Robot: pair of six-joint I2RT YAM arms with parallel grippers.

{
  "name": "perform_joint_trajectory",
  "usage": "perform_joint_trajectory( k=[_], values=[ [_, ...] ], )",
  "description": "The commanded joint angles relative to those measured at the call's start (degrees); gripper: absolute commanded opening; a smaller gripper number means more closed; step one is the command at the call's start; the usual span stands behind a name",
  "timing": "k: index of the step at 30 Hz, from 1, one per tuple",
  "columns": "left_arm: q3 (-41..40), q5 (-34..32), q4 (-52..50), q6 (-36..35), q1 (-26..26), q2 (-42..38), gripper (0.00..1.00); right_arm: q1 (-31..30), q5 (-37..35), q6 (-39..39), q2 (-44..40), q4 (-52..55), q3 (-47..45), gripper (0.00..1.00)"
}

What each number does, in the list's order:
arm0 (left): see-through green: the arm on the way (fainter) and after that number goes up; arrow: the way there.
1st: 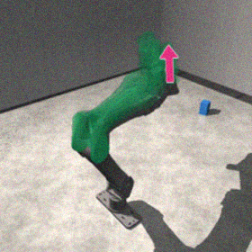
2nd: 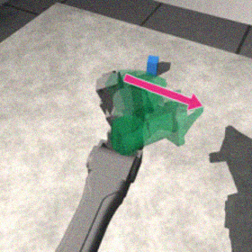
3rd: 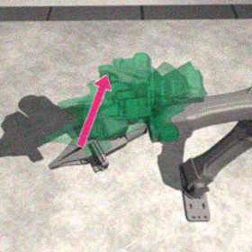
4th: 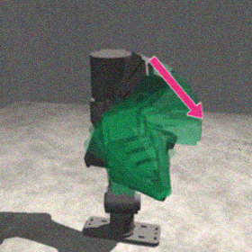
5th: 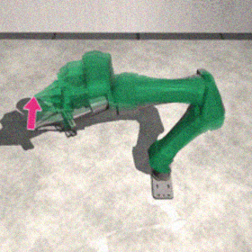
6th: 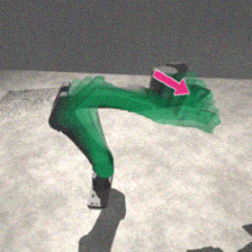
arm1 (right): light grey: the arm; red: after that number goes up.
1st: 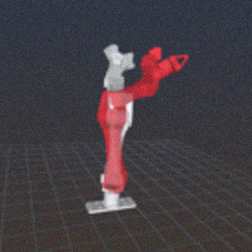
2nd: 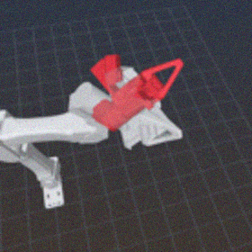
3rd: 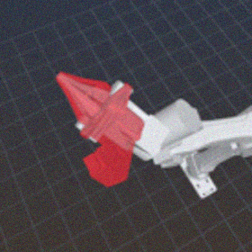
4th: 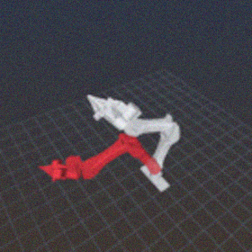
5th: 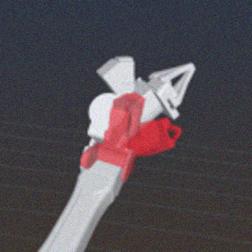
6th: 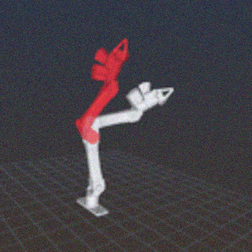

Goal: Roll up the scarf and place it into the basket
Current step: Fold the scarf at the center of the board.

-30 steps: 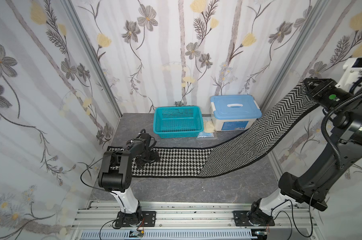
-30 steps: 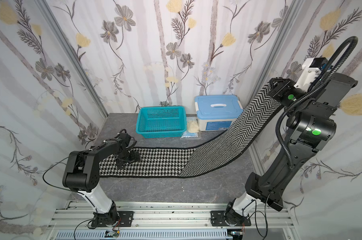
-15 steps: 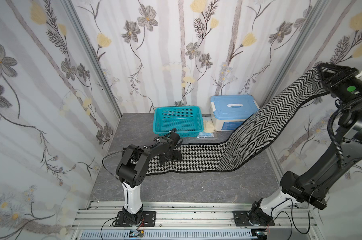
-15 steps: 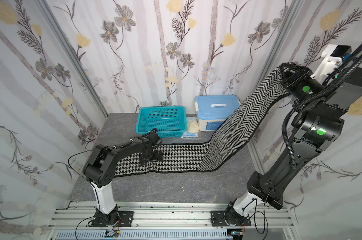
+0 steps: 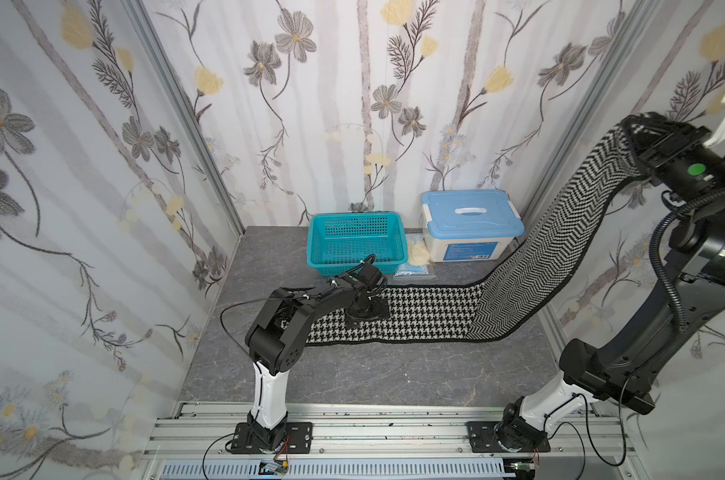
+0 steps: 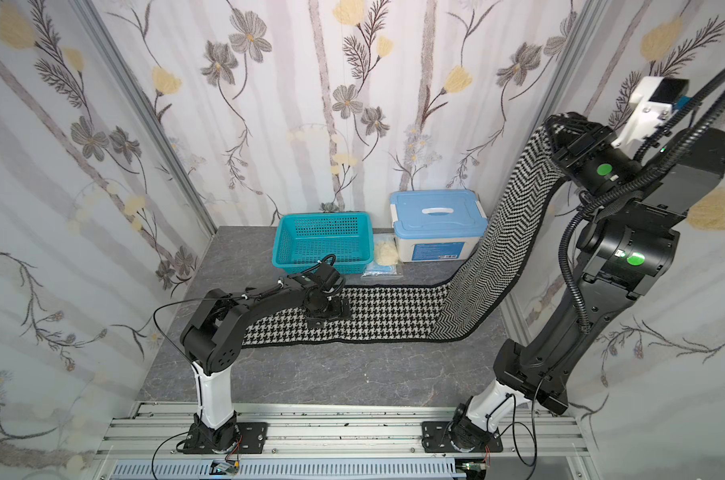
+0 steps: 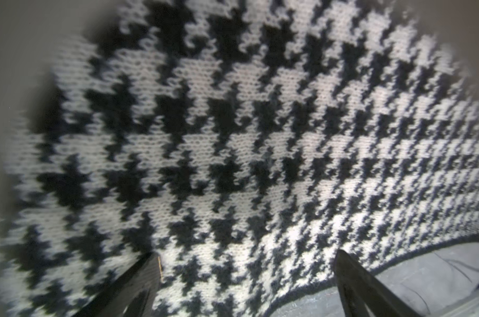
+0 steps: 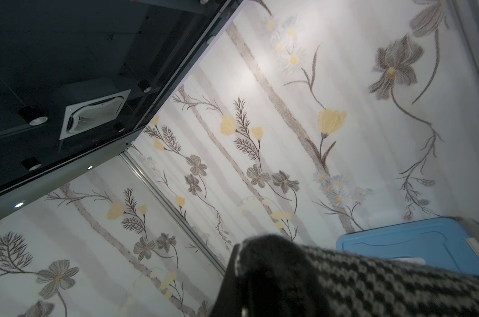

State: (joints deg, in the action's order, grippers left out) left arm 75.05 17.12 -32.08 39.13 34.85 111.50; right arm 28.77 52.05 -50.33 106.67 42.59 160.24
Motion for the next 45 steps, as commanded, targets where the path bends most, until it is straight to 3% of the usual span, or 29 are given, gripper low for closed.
perform_joint_trajectory(
  k=[1, 4, 9, 13, 18, 23, 29, 35, 41, 45],
  values=[
    [-2.1, 10.2, 0.5, -1.8, -2.5, -2.1, 1.00, -7.8, -6.8, 12.5, -0.4, 13.5, 0.0, 0.00],
    [-0.3, 14.9, -2.9, -6.1, -5.5, -4.7, 1.00, -15.1, -12.5, 16.1, -0.3, 18.4, -1.0, 0.00],
    [0.4, 10.6, -13.4, -12.1, -17.1, -12.5, 1.00, -27.9, -21.7, 18.0, -2.5, 16.2, -10.0, 0.00],
    [-3.3, 3.7, -19.3, -17.7, -27.6, -17.5, 1.00, -36.6, -25.9, 14.5, -4.3, 8.6, -18.4, 0.00],
    [-12.6, -0.6, -14.3, -17.3, -40.1, -20.5, 1.00, -48.8, -31.4, 12.9, -3.3, 5.5, -23.8, 0.00],
    [-14.3, -1.1, -11.9, -17.9, -44.7, -19.6, 1.00, -58.8, -33.5, 4.2, -3.9, -10.9, -39.3, 0.00],
    [-17.1, 1.3, -10.5, -20.9, -53.3, -19.4, 0.97, -66.5, -31.8, -0.1, 5.7, -19.7, -38.9, 0.00],
    [-17.9, 5.5, -6.4, -21.0, -55.1, -13.8, 0.91, -68.9, -28.6, -2.5, 14.9, -21.9, -31.0, 0.00],
    [-20.3, 6.0, -5.7, -22.0, -53.8, -13.9, 0.76, -70.2, -27.8, -2.5, 16.7, -18.7, -29.1, 0.00],
    [-22.1, 6.6, -4.8, -21.7, -52.4, -13.1, 0.61, -70.3, -28.0, 1.3, 14.8, -13.7, -29.3, 0.00]
  ],
)
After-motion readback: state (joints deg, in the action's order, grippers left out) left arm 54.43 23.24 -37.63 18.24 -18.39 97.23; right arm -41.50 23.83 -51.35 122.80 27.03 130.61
